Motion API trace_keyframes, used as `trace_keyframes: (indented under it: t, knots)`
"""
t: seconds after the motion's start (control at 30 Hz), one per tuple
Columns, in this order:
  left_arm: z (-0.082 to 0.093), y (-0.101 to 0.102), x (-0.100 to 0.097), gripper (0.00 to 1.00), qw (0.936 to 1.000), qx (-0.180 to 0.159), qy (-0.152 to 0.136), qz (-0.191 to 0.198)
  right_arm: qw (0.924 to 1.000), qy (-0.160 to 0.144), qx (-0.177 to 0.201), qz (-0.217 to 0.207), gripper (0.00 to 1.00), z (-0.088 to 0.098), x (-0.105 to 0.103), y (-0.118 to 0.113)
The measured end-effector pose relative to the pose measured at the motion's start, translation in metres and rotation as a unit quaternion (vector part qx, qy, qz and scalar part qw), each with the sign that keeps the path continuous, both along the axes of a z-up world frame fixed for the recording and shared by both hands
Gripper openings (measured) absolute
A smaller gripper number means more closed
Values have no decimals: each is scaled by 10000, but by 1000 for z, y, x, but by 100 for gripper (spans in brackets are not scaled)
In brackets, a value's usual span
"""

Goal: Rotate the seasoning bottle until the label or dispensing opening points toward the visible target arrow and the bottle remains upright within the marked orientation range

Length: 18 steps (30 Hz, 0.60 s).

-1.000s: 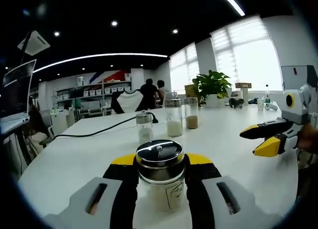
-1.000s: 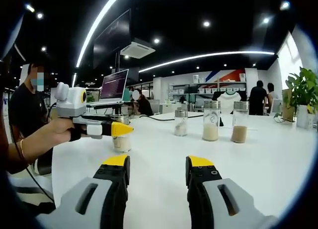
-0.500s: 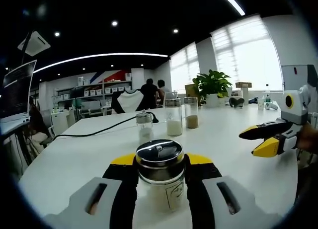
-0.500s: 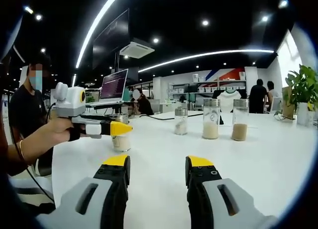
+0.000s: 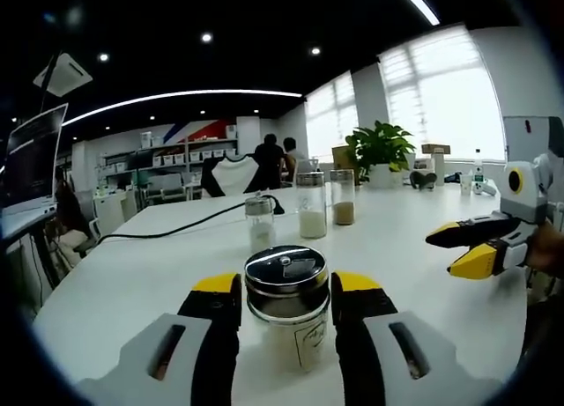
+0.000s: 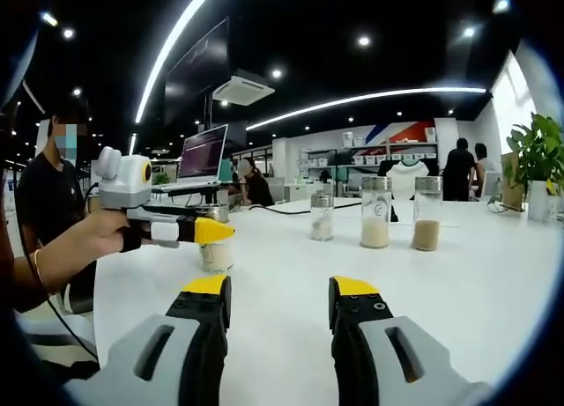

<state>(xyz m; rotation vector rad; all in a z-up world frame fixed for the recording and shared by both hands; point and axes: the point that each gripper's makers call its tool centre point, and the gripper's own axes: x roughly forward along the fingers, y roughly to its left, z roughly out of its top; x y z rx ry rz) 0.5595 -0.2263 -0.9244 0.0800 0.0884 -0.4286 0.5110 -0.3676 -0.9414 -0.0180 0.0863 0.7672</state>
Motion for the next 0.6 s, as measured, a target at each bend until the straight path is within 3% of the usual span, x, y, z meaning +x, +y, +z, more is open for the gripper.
trace_keyframes:
  t: [0.4, 0.6]
  knots:
    - [4, 3, -3, 55, 9998, 51, 81, 178, 10000, -32, 40, -8, 43, 7, 1, -4]
    - [15, 1, -8, 59, 9998, 112, -53, 179, 9998, -108, 181, -26, 46, 23, 0, -10]
